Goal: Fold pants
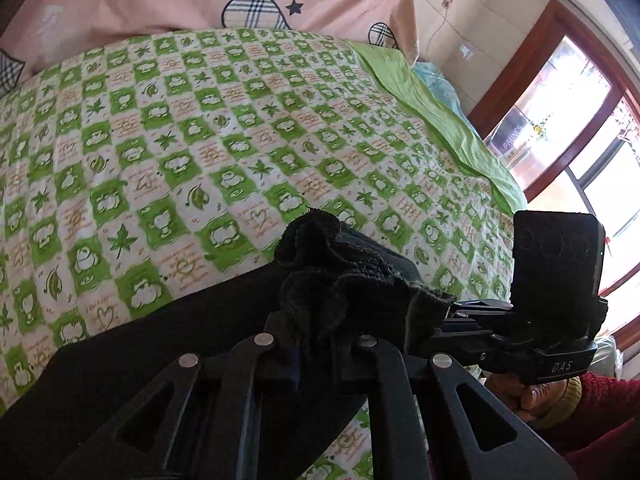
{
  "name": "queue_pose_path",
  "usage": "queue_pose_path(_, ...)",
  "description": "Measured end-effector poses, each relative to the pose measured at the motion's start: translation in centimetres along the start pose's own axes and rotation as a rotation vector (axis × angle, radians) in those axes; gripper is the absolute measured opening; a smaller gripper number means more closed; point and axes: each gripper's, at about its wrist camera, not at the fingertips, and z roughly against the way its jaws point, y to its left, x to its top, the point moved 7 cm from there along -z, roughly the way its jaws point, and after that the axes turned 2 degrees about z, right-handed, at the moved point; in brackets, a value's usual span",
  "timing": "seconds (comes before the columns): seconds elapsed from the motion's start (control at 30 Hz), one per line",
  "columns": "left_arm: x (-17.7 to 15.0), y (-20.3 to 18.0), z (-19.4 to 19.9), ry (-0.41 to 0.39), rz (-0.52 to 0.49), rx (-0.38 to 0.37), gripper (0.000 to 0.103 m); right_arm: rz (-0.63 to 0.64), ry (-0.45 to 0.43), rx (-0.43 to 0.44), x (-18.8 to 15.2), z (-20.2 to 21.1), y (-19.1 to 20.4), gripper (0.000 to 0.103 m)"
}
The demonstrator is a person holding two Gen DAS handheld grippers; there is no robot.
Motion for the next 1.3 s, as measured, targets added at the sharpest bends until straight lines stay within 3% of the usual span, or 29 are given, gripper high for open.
queue_pose_path(0.53, -4.0, 4.2, -0.3, 0.009, 0.110, 0.070, 0.009, 0.102, 0.150, -0.102, -2.4, -4.3, 0.6, 0.012)
queue_pose_path(0.77, -5.3, 5.6, 1.0, -0.009, 0.191, 0.094, 0.012, 0.099, 0.180, -0.120, -3.1, -5.0, 0.5, 0.021)
queue_pose_path(0.93, -6.4, 6.3, 2.7, -0.039, 0.245, 0.103, 0.014, 0.106, 0.200, -0.105, -3.6, -5.2, 1.1, 0.034)
queue_pose_path(1.13, -7.8, 6.6, 4.4, -0.065, 0.300, 0.112, 0.027, 0.136, 0.216, -0.074, -3.9, -5.3, 2.9, 0.036)
queue_pose_path(1.3, -9.1, 6.4, 5.8, -0.089, 0.328, 0.127, 0.042, 0.152, 0.176, -0.070, -2.5, -4.2, 3.9, 0.036)
